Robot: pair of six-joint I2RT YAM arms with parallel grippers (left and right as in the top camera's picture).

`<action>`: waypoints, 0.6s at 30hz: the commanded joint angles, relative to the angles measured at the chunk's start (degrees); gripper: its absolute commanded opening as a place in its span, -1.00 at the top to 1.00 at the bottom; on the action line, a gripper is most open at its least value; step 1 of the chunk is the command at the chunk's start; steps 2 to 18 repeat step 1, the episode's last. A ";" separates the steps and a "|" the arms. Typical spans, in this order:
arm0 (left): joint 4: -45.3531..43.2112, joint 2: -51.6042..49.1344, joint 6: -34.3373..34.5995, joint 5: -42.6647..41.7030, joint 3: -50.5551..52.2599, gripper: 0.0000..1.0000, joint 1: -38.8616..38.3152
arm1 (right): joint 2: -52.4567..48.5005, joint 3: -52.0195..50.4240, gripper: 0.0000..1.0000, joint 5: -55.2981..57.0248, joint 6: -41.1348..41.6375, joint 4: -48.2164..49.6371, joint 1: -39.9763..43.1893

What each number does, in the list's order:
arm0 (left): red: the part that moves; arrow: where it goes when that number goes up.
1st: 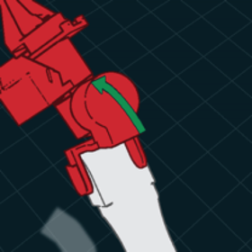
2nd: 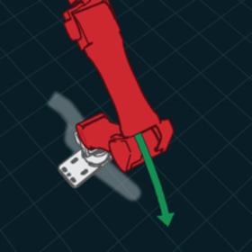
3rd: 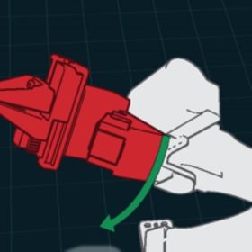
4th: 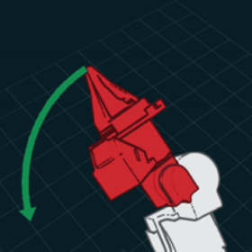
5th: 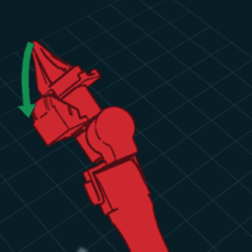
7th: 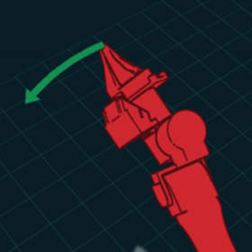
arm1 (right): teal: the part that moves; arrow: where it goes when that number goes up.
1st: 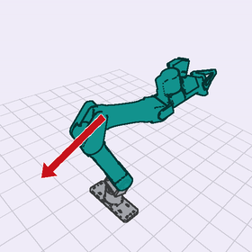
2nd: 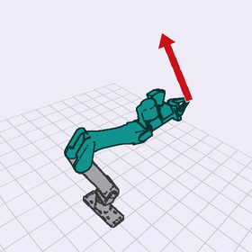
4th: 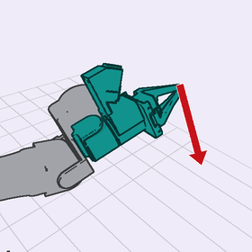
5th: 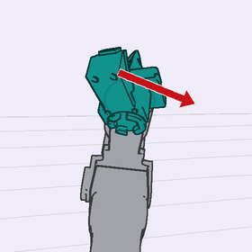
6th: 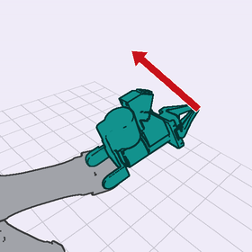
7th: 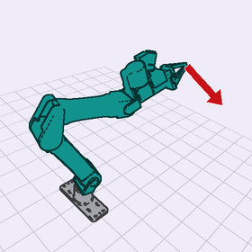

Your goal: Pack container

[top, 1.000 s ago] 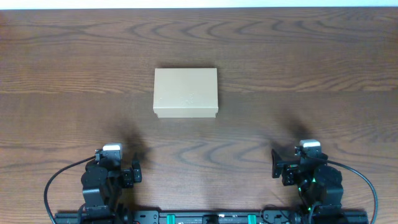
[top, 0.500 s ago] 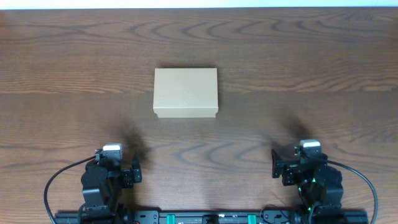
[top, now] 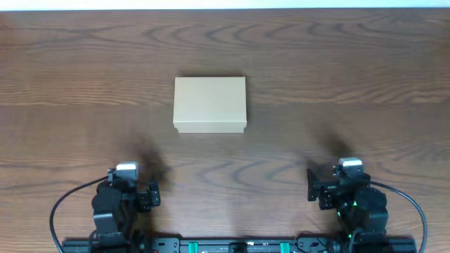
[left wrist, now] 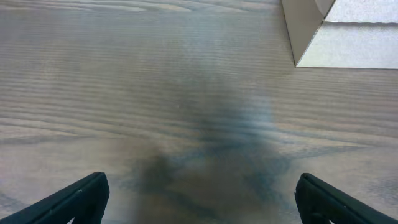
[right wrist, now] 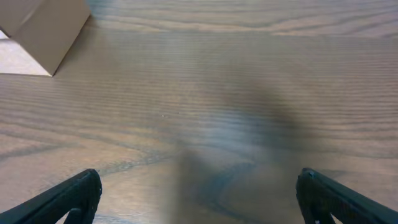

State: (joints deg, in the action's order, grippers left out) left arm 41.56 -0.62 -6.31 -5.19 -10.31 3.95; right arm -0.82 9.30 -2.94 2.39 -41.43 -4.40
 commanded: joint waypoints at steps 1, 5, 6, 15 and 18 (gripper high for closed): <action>0.37 0.37 -1.01 0.28 0.94 -0.91 -0.22 | 0.50 -0.09 -0.99 -0.07 0.76 -0.48 -0.13; 0.37 0.37 -1.01 0.28 0.94 -0.91 -0.22 | 0.50 -0.09 -0.99 -0.07 0.76 -0.48 -0.13; 0.37 0.37 -1.01 0.28 0.94 -0.91 -0.22 | 0.50 -0.09 -0.99 -0.07 0.76 -0.48 -0.13; 0.37 0.37 -1.01 0.28 0.94 -0.91 -0.22 | 0.50 -0.09 -0.99 -0.07 0.76 -0.48 -0.13; 0.37 0.37 -1.01 0.28 0.94 -0.91 -0.22 | 0.50 -0.09 -0.99 -0.07 0.76 -0.48 -0.13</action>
